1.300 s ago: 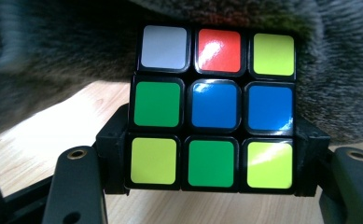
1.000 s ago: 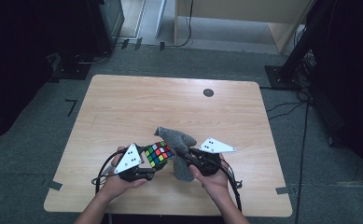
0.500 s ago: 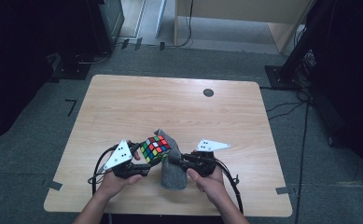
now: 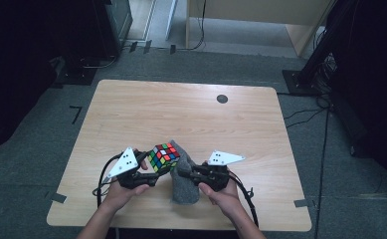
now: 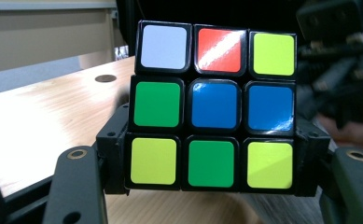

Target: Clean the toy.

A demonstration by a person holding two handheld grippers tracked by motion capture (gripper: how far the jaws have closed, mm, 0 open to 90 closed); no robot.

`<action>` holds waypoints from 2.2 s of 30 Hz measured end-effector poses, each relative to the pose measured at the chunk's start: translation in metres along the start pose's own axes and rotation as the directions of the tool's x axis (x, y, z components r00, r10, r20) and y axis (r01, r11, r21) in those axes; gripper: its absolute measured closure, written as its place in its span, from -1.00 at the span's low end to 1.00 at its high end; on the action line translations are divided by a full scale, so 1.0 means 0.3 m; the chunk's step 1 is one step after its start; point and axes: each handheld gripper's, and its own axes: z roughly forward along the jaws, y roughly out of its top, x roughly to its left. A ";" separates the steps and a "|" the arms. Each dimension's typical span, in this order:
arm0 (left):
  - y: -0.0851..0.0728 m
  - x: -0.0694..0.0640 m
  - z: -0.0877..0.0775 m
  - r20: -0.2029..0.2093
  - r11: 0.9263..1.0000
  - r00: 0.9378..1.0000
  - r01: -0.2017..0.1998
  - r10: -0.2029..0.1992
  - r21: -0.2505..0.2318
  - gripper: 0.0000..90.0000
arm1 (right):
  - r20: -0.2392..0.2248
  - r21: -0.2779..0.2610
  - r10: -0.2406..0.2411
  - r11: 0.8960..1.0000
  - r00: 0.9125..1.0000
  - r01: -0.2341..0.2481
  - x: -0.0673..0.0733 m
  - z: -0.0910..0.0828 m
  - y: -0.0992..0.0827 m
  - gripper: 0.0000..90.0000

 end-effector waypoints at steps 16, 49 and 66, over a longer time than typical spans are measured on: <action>-0.053 0.065 0.055 -0.282 0.969 0.959 0.098 -0.031 0.227 -0.25 | 0.514 -0.029 -0.042 0.997 0.857 0.066 -0.074 -0.144 0.037 0.70; -0.127 0.139 0.117 -0.435 0.894 0.898 0.249 -0.069 0.372 -0.26 | 0.636 0.057 -0.003 0.997 0.772 -0.043 -0.193 -0.126 -0.053 0.60; -0.151 0.141 0.132 -0.451 0.874 0.891 0.265 -0.060 0.408 -0.33 | 0.624 0.051 -0.003 0.998 0.781 -0.037 -0.192 -0.119 -0.060 0.61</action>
